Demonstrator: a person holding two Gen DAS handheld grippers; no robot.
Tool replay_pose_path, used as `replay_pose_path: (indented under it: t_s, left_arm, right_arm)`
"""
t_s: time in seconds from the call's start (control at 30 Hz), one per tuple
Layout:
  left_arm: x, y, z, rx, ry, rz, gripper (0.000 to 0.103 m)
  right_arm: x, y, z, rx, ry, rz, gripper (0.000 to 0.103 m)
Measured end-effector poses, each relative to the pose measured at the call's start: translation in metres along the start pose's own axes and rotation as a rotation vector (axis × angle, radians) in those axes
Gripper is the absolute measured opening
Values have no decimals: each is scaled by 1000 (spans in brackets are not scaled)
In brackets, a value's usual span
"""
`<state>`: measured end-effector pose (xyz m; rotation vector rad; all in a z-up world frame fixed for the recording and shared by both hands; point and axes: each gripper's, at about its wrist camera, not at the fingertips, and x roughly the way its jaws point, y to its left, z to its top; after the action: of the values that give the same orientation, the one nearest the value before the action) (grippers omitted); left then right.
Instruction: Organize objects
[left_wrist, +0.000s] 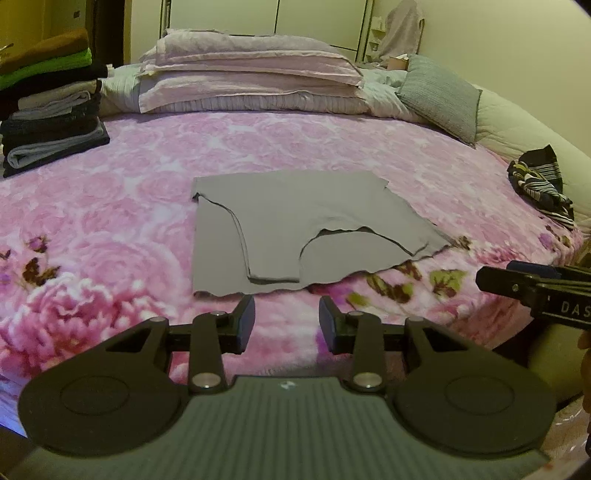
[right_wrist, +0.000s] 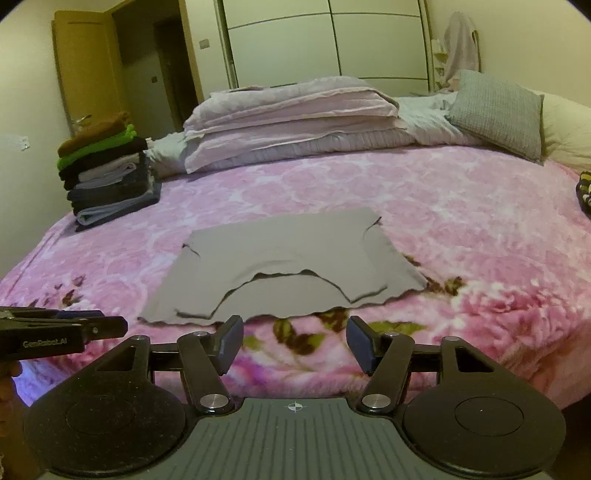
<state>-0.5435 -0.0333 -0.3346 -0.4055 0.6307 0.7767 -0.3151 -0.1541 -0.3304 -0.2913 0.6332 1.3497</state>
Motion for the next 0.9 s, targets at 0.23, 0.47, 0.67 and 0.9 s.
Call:
replay_pose_path:
  t_s: [0.23,0.47,0.67,0.9]
  left_arm:
    - [-7,-5,4,18,-11,16,33]
    - [6,-6,13,18,14,35,33]
    - [23,1,21,4,42,53,33]
    - [60,48,32,-132,95,80,33]
  right_arm:
    - [-7,-2,-1,13,-14,-2,59]
    - [3,-10,5,27,0,3,59]
    - [24,-22,12,48,30,17,59]
    - [69,-54,28,75,49,28,59]
